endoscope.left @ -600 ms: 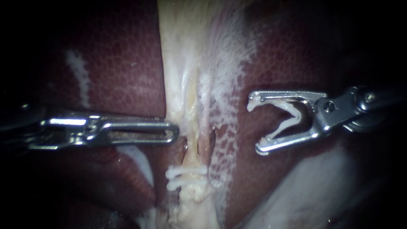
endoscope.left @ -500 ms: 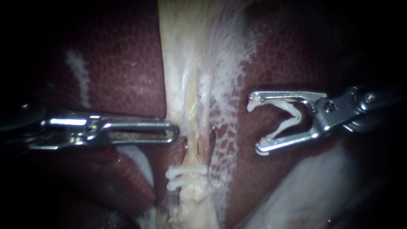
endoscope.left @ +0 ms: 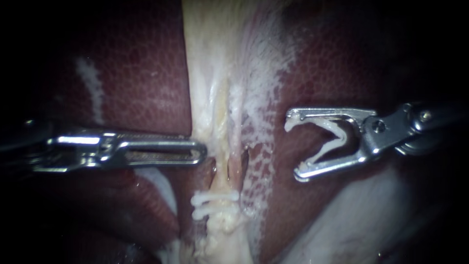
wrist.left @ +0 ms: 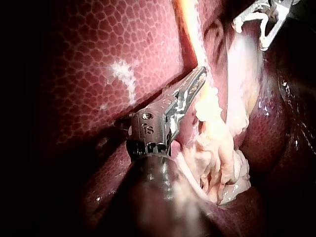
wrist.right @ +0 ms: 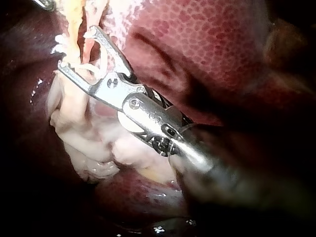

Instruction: Clipping third clip left tube

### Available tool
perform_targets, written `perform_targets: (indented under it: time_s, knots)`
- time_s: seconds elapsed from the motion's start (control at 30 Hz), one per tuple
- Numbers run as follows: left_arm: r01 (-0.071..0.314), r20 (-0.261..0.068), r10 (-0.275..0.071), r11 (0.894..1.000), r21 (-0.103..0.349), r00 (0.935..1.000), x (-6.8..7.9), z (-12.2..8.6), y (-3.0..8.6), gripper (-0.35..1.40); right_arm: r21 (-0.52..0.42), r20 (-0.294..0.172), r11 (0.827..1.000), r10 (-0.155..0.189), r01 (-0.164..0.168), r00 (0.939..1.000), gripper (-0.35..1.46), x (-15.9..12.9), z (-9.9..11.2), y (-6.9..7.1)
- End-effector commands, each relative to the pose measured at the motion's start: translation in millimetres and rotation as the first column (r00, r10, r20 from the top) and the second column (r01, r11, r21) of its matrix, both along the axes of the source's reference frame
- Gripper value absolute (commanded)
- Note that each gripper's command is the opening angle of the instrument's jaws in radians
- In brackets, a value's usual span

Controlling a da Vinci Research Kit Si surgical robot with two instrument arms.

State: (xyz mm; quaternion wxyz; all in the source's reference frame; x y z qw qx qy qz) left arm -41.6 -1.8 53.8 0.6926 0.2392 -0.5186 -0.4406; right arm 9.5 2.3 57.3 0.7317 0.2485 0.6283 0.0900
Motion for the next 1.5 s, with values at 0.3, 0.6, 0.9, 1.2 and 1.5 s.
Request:
perform_targets:
  time_s: [0.3, 0.6, 0.9, 1.2, 1.5]
  knots:
    - [0.033, 0.017, -0.033, 0.999, 0.004, 0.9993, 2.0, -2.5, 1.4, -0.35, 0.100, 0.010, 0.995, -0.005, 0.004, 0.9999, 0.60, 3.6, 3.6, -3.0]
    - [0.044, 0.029, -0.043, 0.999, -0.012, 0.9986, 2.4, -5.2, 1.2, -0.35, 0.123, 0.014, 0.992, -0.004, 0.002, 0.9999, 0.60, 6.5, 5.2, -3.6]
    - [0.047, 0.031, -0.046, 0.999, -0.013, 0.9985, 2.4, -5.6, 1.1, -0.35, 0.145, 0.020, 0.989, 0.000, -0.003, 0.9998, 0.60, 8.5, 7.1, -3.6]
    - [0.047, 0.031, -0.046, 0.999, -0.013, 0.9985, 2.4, -5.6, 1.1, -0.35, 0.171, 0.014, 0.985, -0.015, 0.013, 0.9998, 0.59, 10.9, 7.9, -4.6]
    - [0.047, 0.031, -0.046, 0.999, -0.013, 0.9985, 2.4, -5.6, 1.1, -0.35, 0.176, 0.004, 0.984, -0.030, 0.029, 0.9995, 0.58, 12.6, 8.3, -5.0]
